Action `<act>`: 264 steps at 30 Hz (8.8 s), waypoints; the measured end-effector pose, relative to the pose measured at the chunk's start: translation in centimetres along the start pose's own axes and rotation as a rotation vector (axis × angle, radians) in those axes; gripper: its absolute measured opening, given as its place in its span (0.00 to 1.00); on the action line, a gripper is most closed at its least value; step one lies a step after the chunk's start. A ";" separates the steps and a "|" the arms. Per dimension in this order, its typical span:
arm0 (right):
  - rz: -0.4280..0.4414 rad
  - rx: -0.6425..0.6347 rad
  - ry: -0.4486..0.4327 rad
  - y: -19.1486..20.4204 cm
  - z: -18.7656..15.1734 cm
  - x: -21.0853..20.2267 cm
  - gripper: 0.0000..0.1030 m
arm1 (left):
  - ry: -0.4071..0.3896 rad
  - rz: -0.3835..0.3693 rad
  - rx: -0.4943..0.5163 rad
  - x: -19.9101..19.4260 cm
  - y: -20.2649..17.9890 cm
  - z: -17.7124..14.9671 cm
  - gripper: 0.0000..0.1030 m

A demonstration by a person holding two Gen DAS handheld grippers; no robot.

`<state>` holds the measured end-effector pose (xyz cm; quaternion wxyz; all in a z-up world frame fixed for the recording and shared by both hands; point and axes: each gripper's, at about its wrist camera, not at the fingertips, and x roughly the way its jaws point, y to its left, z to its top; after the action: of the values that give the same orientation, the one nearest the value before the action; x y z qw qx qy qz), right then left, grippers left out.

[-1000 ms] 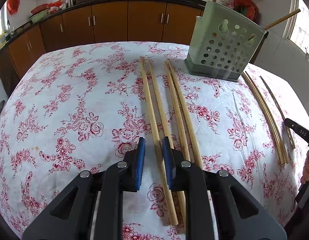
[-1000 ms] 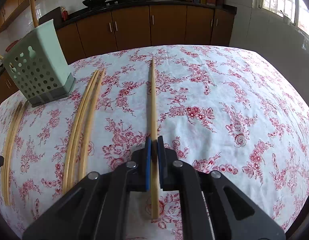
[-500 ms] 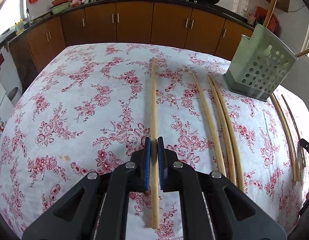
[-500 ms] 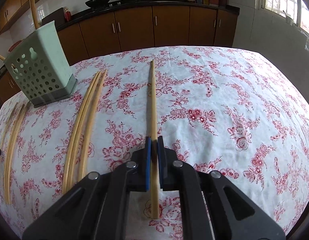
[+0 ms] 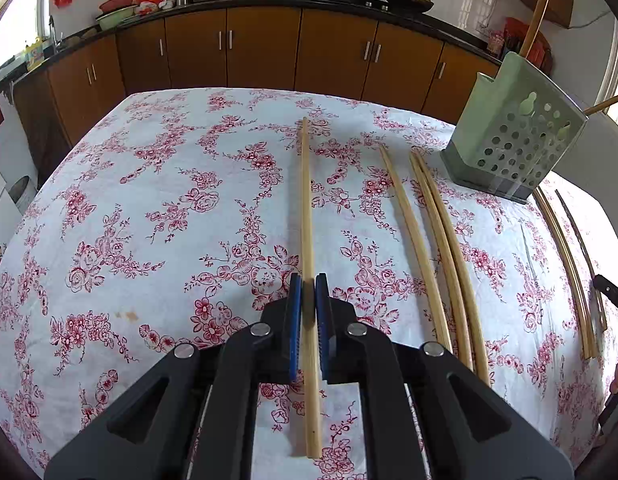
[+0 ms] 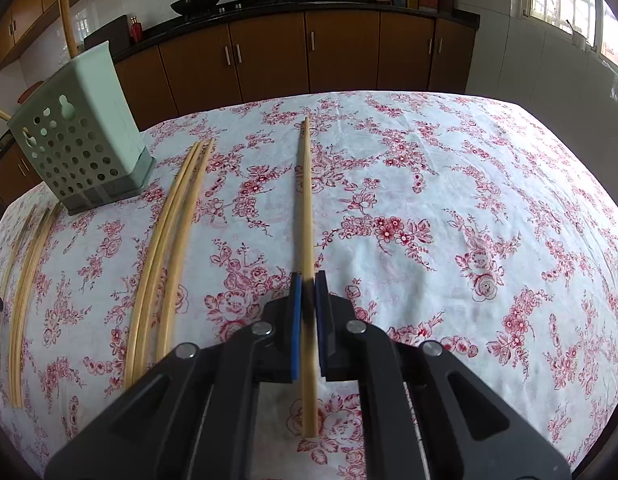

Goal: Organize utensils
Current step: 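Grasp another chopstick with the left gripper while the right gripper grasps one too, then lift the left gripper's chopstick into the green holder while the right gripper inserts its own, then open both grippers to drop the chopsticks into the holder, then grasp a third chopstick with the left gripper while the right gripper grasps one, then lift the left gripper's chopstick over the green holder while the right gripper lifts its own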

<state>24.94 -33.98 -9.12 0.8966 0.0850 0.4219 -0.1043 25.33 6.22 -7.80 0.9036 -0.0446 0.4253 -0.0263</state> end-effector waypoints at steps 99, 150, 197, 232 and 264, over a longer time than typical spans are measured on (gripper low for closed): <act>0.373 -0.046 -0.460 9.5 15.2 -16.7 0.14 | -0.408 -0.221 0.053 -13.7 -12.5 14.4 0.08; 0.025 0.023 0.020 0.4 -1.0 -1.0 0.08 | 0.005 -0.132 0.053 -2.3 -5.4 -1.4 0.26; 0.034 -0.070 0.001 1.7 -1.7 -1.1 0.08 | 0.015 0.025 0.029 -1.4 -0.5 -1.6 0.08; 0.120 0.000 -0.330 -0.1 2.8 -14.9 0.08 | -0.312 -0.043 -0.037 -14.4 0.1 3.7 0.07; 0.414 -0.027 -0.683 5.1 11.0 -26.9 0.07 | -0.653 -0.265 0.028 -24.0 -10.2 12.0 0.07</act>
<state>17.66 -28.64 18.91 0.9884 0.1169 0.0747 0.0621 19.23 -1.18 19.23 0.9812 -0.0932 0.1042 -0.1334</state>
